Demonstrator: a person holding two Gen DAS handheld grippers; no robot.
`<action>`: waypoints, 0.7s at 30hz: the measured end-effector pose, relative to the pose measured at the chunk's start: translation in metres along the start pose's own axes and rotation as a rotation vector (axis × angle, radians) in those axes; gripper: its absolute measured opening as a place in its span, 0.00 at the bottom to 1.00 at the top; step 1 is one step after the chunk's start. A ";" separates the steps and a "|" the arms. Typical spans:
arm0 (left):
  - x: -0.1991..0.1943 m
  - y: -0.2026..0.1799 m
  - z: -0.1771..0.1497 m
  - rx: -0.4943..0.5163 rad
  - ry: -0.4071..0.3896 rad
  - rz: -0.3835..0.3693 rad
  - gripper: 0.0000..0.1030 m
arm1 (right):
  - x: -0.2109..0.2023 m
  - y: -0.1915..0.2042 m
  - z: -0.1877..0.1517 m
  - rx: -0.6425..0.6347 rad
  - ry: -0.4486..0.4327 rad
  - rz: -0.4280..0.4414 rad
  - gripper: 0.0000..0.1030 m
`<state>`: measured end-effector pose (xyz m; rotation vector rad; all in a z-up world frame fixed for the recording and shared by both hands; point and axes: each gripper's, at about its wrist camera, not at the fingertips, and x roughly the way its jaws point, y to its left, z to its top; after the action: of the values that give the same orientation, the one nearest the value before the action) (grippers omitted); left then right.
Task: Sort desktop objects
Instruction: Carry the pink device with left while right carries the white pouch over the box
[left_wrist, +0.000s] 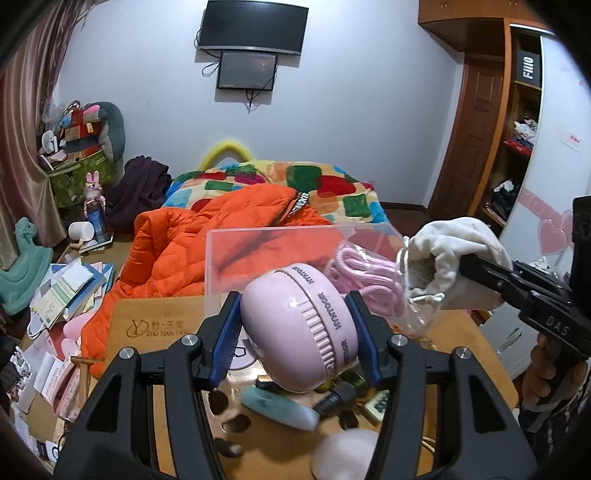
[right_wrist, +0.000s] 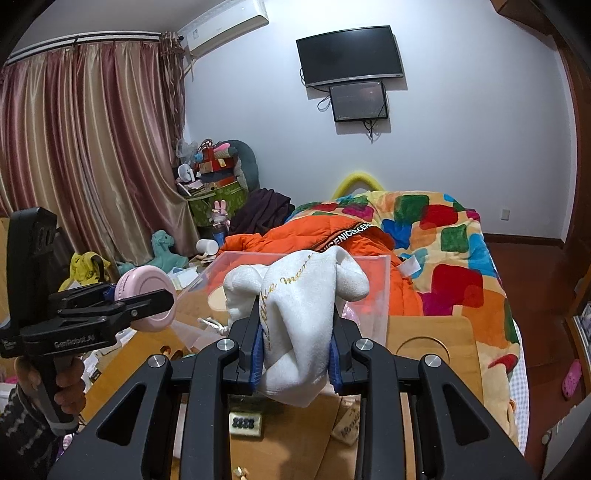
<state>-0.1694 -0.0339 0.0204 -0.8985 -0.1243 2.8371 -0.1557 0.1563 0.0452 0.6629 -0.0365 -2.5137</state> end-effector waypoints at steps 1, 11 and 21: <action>0.003 0.002 0.001 0.001 0.003 0.006 0.54 | 0.004 -0.001 0.001 0.001 0.003 0.001 0.24; 0.030 0.018 -0.003 0.000 0.028 0.063 0.54 | 0.047 -0.008 -0.002 0.010 0.066 0.009 0.24; 0.051 0.022 -0.004 0.002 0.057 0.074 0.54 | 0.071 0.000 -0.009 -0.035 0.100 -0.005 0.24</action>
<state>-0.2108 -0.0461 -0.0147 -1.0029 -0.0828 2.8756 -0.2034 0.1212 0.0055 0.7741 0.0444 -2.4763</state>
